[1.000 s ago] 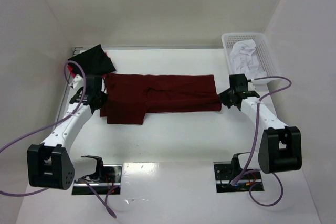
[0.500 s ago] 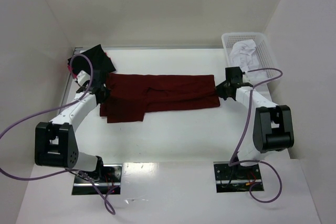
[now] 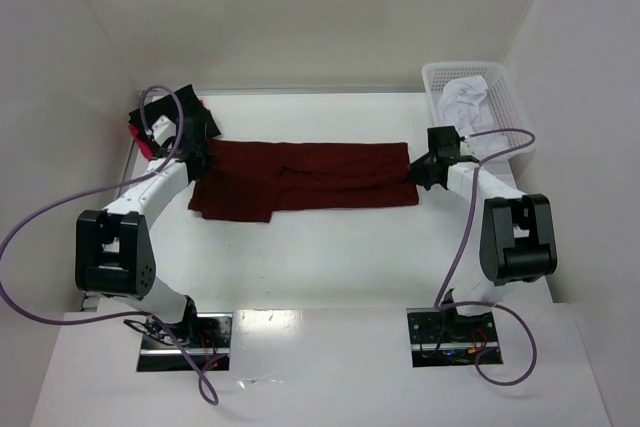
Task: Fold and stack the t-shirts
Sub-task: Fold the other side of the tshirt into a rectangle
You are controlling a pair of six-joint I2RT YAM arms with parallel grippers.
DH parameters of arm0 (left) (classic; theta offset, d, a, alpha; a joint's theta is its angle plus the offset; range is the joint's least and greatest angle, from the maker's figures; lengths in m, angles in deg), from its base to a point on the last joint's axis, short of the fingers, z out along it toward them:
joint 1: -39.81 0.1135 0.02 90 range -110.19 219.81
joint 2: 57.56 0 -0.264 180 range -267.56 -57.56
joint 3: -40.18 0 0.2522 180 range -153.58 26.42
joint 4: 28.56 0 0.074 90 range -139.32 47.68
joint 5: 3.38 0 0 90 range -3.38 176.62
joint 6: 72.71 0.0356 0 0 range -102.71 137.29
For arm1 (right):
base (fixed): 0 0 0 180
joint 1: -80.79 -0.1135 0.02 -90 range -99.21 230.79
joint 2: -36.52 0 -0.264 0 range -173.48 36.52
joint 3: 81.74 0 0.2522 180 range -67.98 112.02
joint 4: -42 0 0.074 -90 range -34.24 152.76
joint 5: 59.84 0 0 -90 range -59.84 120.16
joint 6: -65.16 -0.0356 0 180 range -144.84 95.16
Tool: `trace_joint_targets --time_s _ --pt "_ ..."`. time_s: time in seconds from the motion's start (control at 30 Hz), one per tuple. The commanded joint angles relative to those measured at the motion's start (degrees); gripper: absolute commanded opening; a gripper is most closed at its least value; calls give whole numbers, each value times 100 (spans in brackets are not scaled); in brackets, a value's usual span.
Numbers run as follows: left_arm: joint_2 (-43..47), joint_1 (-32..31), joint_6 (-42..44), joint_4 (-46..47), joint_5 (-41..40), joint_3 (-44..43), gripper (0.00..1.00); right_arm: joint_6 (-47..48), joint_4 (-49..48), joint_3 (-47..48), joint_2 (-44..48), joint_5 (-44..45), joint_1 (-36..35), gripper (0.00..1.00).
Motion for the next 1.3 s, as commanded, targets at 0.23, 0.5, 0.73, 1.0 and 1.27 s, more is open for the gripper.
trace_joint_targets --time_s 0.23,0.5,0.73,1.0,1.27 --pt "438 37 216 140 -70 21 0 -348 412 -891 2072 36 -36 0" --pt "1218 37 269 -214 -9 498 0 -533 628 -1560 2962 -307 -185 0" --pt "1714 37 269 -362 44 880 0 -691 1024 -1912 3663 -359 -313 0" --pt "1750 137 374 -344 -114 827 0 -744 1229 -2131 4024 -236 -313 0" --pt "1216 274 374 -116 -114 774 0 -599 642 -1681 2697 -8 -313 0"
